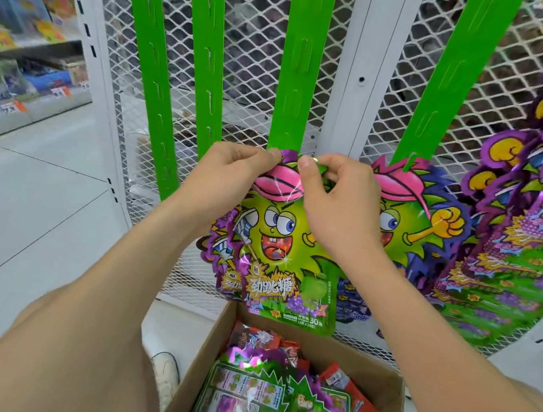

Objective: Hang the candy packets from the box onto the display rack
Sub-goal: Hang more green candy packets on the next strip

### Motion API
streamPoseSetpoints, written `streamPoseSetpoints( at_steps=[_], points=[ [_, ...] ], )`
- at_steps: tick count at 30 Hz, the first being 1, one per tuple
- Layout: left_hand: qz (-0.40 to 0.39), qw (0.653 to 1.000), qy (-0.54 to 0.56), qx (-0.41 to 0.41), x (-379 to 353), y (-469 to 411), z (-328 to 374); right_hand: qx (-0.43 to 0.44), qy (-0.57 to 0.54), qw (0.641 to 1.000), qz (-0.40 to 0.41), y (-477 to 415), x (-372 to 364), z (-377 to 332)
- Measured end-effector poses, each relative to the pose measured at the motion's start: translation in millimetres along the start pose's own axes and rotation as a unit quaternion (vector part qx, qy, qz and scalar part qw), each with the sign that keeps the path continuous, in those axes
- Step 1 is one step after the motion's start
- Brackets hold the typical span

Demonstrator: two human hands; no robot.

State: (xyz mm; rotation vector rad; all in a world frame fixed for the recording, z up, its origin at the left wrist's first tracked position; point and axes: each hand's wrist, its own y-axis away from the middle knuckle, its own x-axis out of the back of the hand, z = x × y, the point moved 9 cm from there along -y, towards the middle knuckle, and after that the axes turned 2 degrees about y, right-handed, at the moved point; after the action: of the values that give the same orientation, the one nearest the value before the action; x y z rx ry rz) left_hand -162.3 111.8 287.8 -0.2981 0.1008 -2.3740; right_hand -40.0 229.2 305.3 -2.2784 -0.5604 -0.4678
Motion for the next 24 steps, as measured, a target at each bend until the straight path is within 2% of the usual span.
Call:
streamPoseSetpoints(
  at_steps=[7, 12, 18, 22, 24],
  points=[
    [-0.004, 0.999, -0.038, -0.026, 1.6, -2.6, -4.4, 0.075, 0.105, 0.991, -0.02, 9.3, -2.1, -6.0],
    [0.032, 0.992, -0.105, -0.054, 10.6, 1.5, -2.1, 0.117, 0.266, 0.949, -0.121, 29.7, -26.9, 2.2],
    [0.049, 0.994, -0.09, -0.044, 18.3, 7.0, -2.2, 0.216, 0.18, 0.958, -0.06, 28.0, -10.0, -18.6],
    [0.057, 0.997, -0.047, 0.002, 24.4, 6.6, -4.7, 0.239, 0.104, 0.962, -0.08, 26.3, -1.5, -26.5],
    [0.053, 0.998, -0.036, 0.015, 24.1, 5.1, -4.8, 0.267, 0.104, 0.954, -0.092, 25.6, 1.3, -32.9]
  ],
)
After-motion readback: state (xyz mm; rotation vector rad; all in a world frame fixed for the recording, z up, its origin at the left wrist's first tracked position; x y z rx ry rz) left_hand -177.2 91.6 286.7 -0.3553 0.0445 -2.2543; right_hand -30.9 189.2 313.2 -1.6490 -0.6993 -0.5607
